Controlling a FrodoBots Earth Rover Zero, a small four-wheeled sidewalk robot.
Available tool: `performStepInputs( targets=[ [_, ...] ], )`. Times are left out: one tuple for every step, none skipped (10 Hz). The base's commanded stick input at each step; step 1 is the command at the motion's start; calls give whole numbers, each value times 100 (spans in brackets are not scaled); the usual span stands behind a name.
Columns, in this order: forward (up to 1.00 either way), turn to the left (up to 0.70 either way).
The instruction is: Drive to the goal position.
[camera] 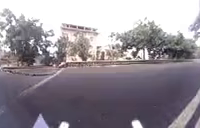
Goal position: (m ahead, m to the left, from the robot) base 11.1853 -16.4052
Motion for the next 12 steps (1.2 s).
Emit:
performStepInputs(
  targets=[
    [0,-85],
    [0,-85],
    [0,-85],
    [0,-85],
    [0,-85],
    [0,-84],
    [0,-66],
    [0,-26],
    [0,0],
    [0,0],
    [0,0],
    [0,0]
  ],
)
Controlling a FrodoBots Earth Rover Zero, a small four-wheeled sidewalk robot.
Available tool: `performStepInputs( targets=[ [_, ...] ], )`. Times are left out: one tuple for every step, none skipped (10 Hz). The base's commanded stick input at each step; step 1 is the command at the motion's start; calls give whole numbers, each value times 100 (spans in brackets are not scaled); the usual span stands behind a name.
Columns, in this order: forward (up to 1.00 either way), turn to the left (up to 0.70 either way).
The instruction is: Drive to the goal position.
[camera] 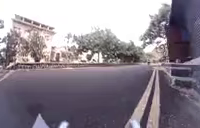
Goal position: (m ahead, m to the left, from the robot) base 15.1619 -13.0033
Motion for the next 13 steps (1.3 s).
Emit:
performStepInputs(
  targets=[
    [0,0],
    [0,0],
    [0,0],
    [0,0],
    [0,0],
    [70,0],
    [70,0],
    [70,0],
    [70,0],
    [70,0],
    [70,0],
    [70,0],
    [70,0]
  ],
)
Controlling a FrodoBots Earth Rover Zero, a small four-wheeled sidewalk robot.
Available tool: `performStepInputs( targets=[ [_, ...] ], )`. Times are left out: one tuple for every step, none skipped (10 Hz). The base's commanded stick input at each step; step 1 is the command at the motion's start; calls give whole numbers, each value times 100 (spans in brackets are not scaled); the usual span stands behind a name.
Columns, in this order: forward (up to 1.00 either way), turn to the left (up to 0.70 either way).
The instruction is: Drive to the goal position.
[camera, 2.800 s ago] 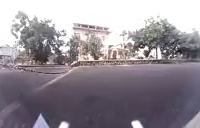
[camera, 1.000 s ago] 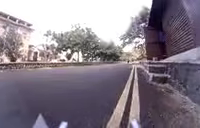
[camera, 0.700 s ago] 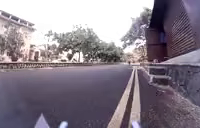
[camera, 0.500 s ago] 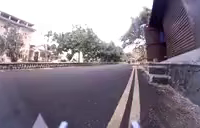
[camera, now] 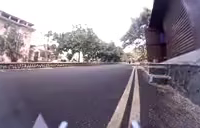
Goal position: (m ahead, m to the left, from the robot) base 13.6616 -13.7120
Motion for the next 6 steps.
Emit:
performStepInputs(
  targets=[
    [70,0],
    [70,0],
    [70,0],
    [70,0],
    [70,0],
    [70,0]
  ],
)
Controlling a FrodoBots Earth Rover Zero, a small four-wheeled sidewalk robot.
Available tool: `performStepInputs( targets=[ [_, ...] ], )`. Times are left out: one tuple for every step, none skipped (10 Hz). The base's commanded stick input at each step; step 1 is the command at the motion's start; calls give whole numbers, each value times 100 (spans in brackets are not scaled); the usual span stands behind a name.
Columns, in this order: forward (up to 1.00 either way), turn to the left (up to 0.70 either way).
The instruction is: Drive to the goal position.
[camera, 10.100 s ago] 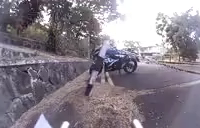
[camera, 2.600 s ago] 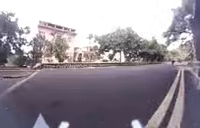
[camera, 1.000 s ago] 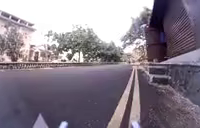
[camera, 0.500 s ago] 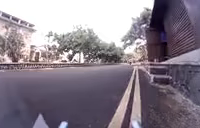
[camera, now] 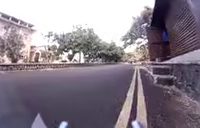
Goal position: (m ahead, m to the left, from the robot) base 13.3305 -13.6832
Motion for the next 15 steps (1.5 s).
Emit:
performStepInputs(
  targets=[
    [70,-1],
    [70,-3],
    [70,-4],
    [70,-6],
    [70,-7],
    [70,-27],
    [70,-28],
    [70,-28],
    [70,-28],
    [70,-28],
    [70,-23],
    [70,-4],
    [70,0],
    [70,0],
    [70,0]
  ],
)
